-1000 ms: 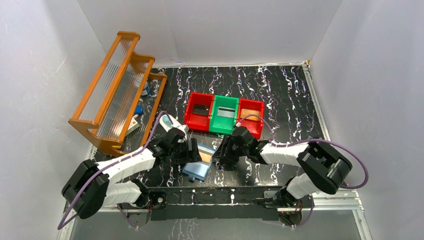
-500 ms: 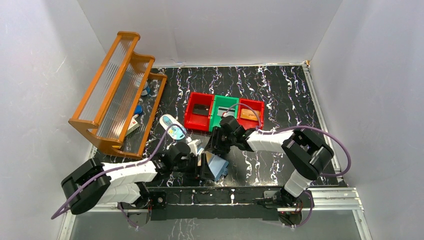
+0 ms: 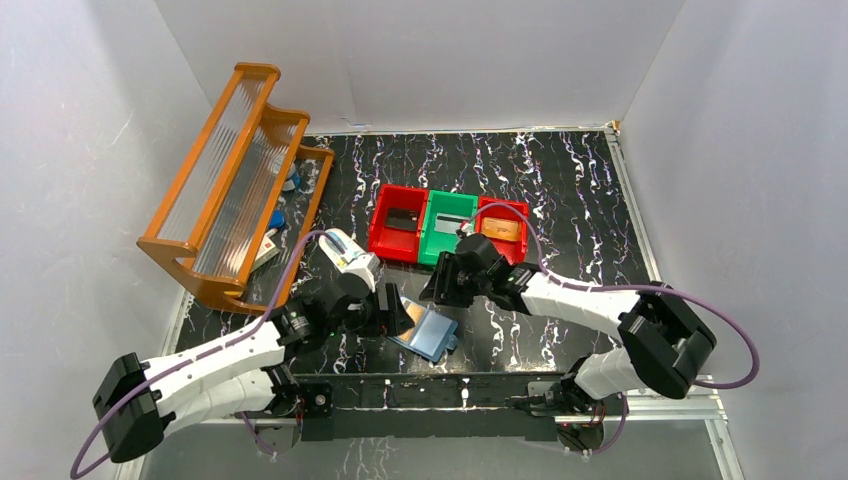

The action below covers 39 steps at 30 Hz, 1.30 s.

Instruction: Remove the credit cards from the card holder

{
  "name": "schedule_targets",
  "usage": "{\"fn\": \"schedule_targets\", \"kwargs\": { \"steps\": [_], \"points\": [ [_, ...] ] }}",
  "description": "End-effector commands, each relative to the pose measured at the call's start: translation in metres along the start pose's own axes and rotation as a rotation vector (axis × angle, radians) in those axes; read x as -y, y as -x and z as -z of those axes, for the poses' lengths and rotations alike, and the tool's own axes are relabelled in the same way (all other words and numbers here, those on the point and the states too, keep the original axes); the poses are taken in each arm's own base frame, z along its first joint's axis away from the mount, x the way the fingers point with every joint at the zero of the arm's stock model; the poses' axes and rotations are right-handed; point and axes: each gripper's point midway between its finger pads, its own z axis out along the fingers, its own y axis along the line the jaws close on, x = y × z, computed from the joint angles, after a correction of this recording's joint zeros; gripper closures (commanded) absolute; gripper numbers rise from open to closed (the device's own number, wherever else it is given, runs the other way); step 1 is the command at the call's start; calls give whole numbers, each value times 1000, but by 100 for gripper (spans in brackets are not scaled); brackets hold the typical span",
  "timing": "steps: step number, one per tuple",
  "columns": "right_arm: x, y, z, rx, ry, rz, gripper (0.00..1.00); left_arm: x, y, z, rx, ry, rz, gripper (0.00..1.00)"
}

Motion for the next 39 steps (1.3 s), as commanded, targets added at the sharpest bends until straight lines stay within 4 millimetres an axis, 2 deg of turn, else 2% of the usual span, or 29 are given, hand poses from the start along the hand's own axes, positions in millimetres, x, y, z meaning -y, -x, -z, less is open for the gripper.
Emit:
{"fn": "schedule_targets", "kwargs": {
  "steps": [1, 5, 8, 11, 14, 20, 23, 28, 31, 34, 39],
  "points": [
    [-14, -19, -1, -23, 57, -49, 47, -53, 21, 8, 29, 292, -64, 19],
    [-17, -37, -8, -51, 76, -63, 47, -54, 37, -7, 20, 236, -10, 17],
    [-17, -47, -15, -73, 69, -58, 47, -53, 40, -22, 8, 153, 18, 17],
    [-20, -54, -22, -92, 86, -63, 48, -46, 32, -34, -52, 87, 4, 18],
    [-14, -58, -29, -100, 76, -82, 49, -43, 15, -42, -130, 40, 3, 25],
    [10, -64, -34, -92, 2, -101, 52, -43, -9, -38, -183, -14, 74, 40],
    [22, -64, -30, -74, -41, -103, 55, -43, -16, -32, -182, -33, 97, 45],
    [29, -61, -18, -47, -76, -85, 58, -50, -27, -27, -191, -25, 123, 51],
    [33, -63, -18, -53, -78, -73, 61, -45, -29, -27, -209, -38, 114, 52],
    [38, -69, -23, -92, -105, -54, 63, -46, -29, -28, -219, -15, 90, 47],
    [44, -70, -26, -96, -129, -49, 64, -47, -30, -33, -255, 39, 19, 44]
  ]
}}
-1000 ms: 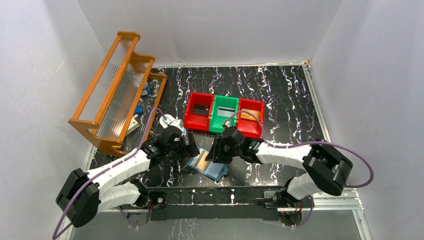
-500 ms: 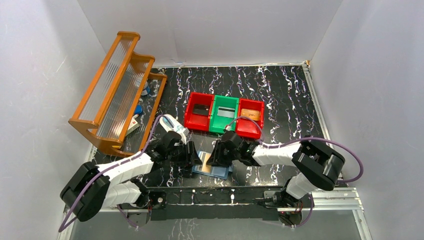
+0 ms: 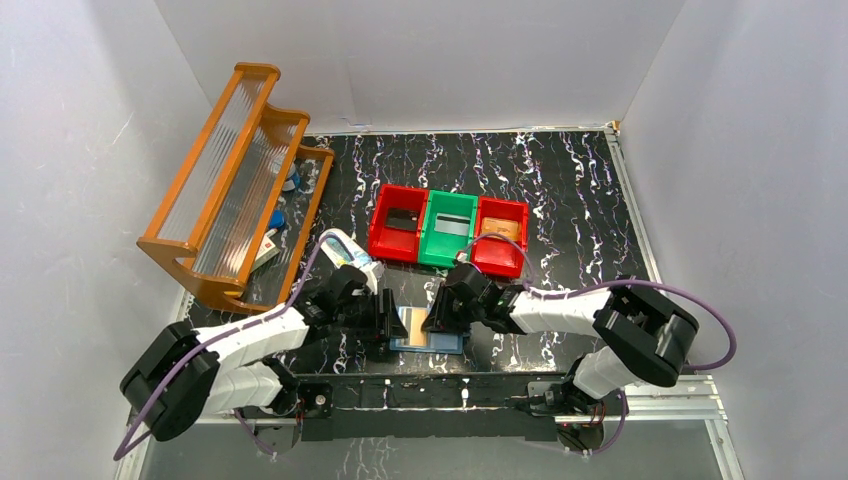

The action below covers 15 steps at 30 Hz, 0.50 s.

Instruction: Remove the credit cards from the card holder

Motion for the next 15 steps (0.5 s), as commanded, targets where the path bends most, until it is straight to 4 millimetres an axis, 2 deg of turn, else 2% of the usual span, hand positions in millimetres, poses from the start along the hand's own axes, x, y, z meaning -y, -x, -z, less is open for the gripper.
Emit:
{"fn": "schedule_targets", "kwargs": {
  "steps": [1, 5, 10, 15],
  "points": [
    [13, 0, -3, 2, -66, 33, 64, -5, -5, -2, -57, 88, -71, 44],
    [15, 0, -3, -4, -83, 59, 66, -17, -10, -7, -93, 203, -116, 45],
    [11, -4, -7, -32, -60, 86, 69, -27, -19, -15, -139, 288, -145, 54],
    [11, -2, -5, -18, -57, 87, 80, -43, -31, -21, -187, 371, -137, 61]
  ]
}}
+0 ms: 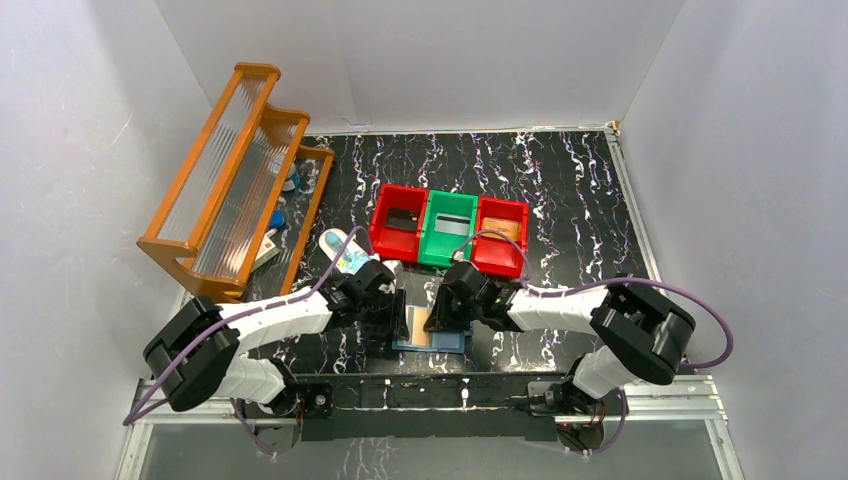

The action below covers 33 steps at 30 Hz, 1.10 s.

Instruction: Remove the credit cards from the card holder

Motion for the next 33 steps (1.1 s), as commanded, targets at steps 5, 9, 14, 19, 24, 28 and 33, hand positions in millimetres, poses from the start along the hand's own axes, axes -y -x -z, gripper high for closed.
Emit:
{"fn": "schedule_targets", "kwargs": {
  "steps": [5, 9, 14, 19, 24, 28, 33],
  "points": [
    [11, -2, 2, 12, -31, 34, 95, -42, -39, -21, -116, 184, 10, 66],
    [15, -1, 5, 21, -35, 38, 100, -46, -43, -20, -118, 190, 17, 67],
    [15, 1, 10, 27, -6, 26, 100, -48, -46, -19, -119, 190, 18, 73],
    [7, -4, 9, 4, 57, -3, 88, -42, -36, -11, -69, 170, 13, 74],
    [7, -1, 10, 29, 92, -51, 78, -15, -4, 14, 43, 105, -25, 53],
    [7, 2, 11, 36, 112, -70, 77, 14, 27, 32, 134, 31, -79, 47],
    [8, 7, 12, 49, 126, -94, 77, 14, 39, 32, 150, 74, -85, 44]
  ]
}}
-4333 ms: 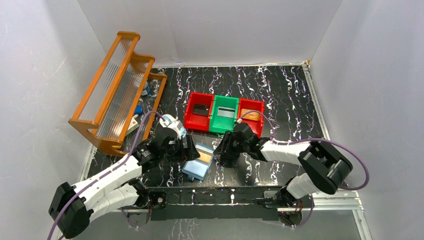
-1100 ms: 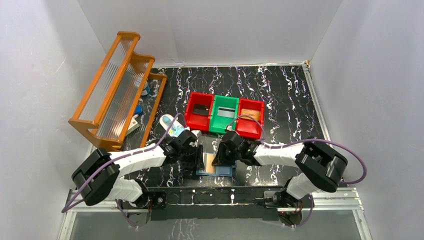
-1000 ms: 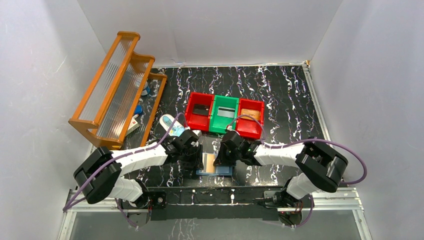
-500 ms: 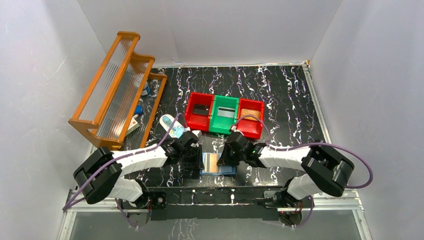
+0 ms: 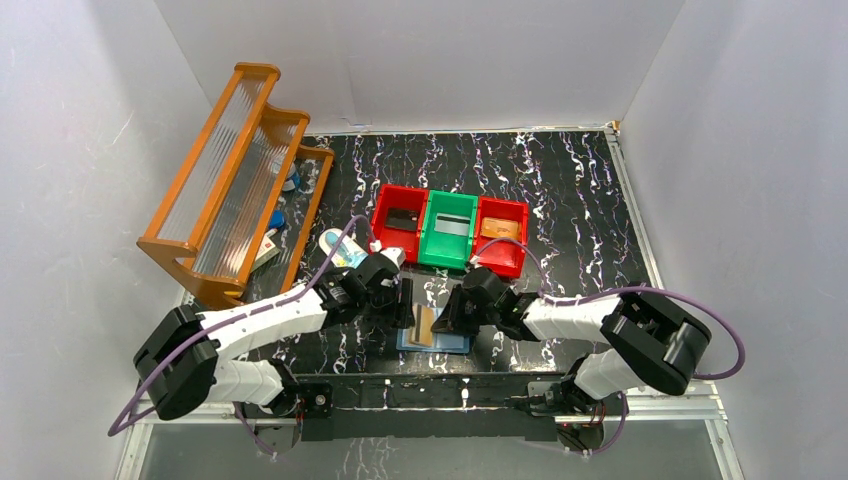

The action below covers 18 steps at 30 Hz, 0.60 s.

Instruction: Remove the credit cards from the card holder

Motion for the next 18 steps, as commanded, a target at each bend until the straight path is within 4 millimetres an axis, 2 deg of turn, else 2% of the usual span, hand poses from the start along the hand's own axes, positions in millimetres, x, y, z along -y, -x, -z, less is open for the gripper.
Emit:
{"fn": "schedule_targets", "kwargs": {
  "steps": [1, 7, 14, 17, 18],
  "points": [
    [-4, 5, 3, 16, 31, -19, 77, 2, 16, 5, 37, 30, -32, 44],
    [1, 5, 5, 20, 44, -39, 77, 18, 10, -10, 2, -62, -24, 46],
    [1, 5, 7, 24, 68, -55, 76, 21, 3, -17, -4, -95, 31, 45],
    [-2, 6, 8, 29, 90, -72, 76, 24, -1, -22, -16, -123, 45, 50],
    [3, 4, 8, 27, 85, -83, 76, 23, -3, -24, -24, -122, 47, 53]
  ]
}}
